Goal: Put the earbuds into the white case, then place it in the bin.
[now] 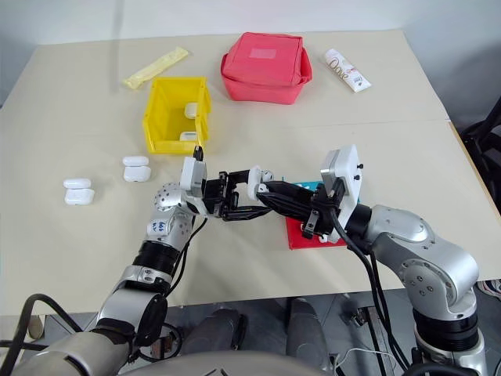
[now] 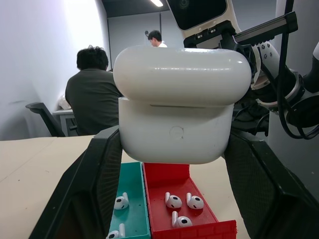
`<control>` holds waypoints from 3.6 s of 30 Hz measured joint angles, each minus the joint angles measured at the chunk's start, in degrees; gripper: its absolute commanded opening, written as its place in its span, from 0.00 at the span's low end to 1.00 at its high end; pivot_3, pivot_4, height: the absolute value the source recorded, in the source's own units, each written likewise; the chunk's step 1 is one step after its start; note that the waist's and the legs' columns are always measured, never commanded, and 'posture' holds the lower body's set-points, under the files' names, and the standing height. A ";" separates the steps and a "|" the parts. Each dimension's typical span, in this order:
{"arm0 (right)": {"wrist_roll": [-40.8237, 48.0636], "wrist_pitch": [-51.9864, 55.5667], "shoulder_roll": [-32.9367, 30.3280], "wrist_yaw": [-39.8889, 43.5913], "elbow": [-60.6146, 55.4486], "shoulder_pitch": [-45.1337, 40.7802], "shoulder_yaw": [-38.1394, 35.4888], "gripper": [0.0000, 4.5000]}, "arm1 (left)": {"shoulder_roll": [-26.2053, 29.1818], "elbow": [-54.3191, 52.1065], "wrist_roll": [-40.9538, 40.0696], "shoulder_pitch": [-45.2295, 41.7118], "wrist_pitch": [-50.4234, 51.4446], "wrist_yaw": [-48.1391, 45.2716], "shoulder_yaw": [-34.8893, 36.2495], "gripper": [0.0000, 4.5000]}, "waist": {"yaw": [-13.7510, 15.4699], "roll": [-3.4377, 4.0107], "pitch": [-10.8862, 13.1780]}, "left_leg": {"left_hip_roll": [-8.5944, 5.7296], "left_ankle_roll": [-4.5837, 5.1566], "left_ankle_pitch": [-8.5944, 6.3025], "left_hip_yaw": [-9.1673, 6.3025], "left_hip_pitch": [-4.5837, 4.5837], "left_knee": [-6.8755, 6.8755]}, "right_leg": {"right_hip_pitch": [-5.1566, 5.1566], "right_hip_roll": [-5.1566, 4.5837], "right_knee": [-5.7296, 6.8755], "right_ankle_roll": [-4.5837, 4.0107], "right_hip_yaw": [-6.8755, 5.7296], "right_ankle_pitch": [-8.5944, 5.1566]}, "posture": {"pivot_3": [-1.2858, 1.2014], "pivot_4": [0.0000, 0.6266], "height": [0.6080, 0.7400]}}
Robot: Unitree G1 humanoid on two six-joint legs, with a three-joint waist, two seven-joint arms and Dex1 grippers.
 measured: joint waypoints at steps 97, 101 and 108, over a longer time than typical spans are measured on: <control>-8.28 20.20 -14.27 -9.19 1.85 -25.61 10.73 0.01 | 11.82 -4.10 11.96 -5.74 2.64 11.27 -4.55 0.61 | 0.05 -0.06 -0.03 | -0.02 0.04 0.02 -0.01 -0.09 0.07 | -0.04 -0.14 0.02 0.03 -0.06 0.02 | 0.52 0.24 1.00; -8.18 18.58 -15.27 -6.82 1.72 -20.59 6.36 0.01 | 12.35 -6.08 9.50 -5.07 4.23 11.17 -2.94 0.61 | -0.01 -0.06 -0.03 | -0.02 0.04 0.02 0.02 -0.08 0.05 | -0.03 -0.15 0.01 0.03 -0.04 0.02 | 0.52 0.24 1.00; -2.82 8.00 -13.77 6.82 3.48 -5.85 -7.96 0.36 | 15.28 -6.94 5.37 -2.22 11.67 14.45 2.42 0.61 | -0.01 -0.12 -0.06 | -0.02 0.05 0.02 0.03 -0.05 0.08 | 0.01 -0.06 0.03 0.05 -0.02 0.03 | 0.52 0.24 1.00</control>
